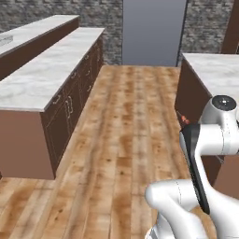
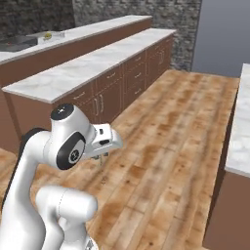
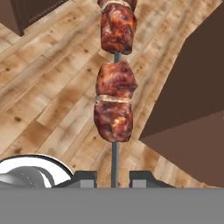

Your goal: Place the cold items (broccoli and squash) from the fridge in one tupperware on the dining counter. Place the warm items (hot dog and kebab skewer) in the stove area in another tupperware.

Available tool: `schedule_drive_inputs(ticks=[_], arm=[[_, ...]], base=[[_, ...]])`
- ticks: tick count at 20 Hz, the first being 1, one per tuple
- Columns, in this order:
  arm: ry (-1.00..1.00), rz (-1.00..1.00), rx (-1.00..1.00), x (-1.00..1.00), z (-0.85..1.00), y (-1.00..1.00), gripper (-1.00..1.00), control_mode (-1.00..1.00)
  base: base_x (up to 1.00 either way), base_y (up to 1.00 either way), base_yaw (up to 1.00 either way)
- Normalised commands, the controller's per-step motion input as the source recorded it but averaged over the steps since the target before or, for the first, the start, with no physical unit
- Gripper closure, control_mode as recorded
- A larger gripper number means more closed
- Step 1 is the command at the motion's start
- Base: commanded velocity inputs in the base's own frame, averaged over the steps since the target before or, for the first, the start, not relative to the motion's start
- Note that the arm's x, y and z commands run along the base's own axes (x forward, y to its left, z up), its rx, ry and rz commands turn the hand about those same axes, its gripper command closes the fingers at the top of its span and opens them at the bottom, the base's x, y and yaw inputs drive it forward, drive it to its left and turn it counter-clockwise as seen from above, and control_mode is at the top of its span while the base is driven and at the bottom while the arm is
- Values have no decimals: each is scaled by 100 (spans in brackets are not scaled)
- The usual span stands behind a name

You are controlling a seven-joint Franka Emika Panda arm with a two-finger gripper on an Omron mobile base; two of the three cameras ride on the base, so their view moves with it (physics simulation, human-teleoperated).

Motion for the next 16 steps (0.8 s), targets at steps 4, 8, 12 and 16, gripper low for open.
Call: schedule_drive_inputs(ticks=[4,8,12,16], arm=[[0,0,0,0,0,0,100,100],[0,0,0,0,0,0,100,100],[0,0,0,0,0,0,100,100],[0,0,0,0,0,0,100,100]], base=[[59,100,-11],[33,100,-12],[2,100,-6],[0,100,-3]])
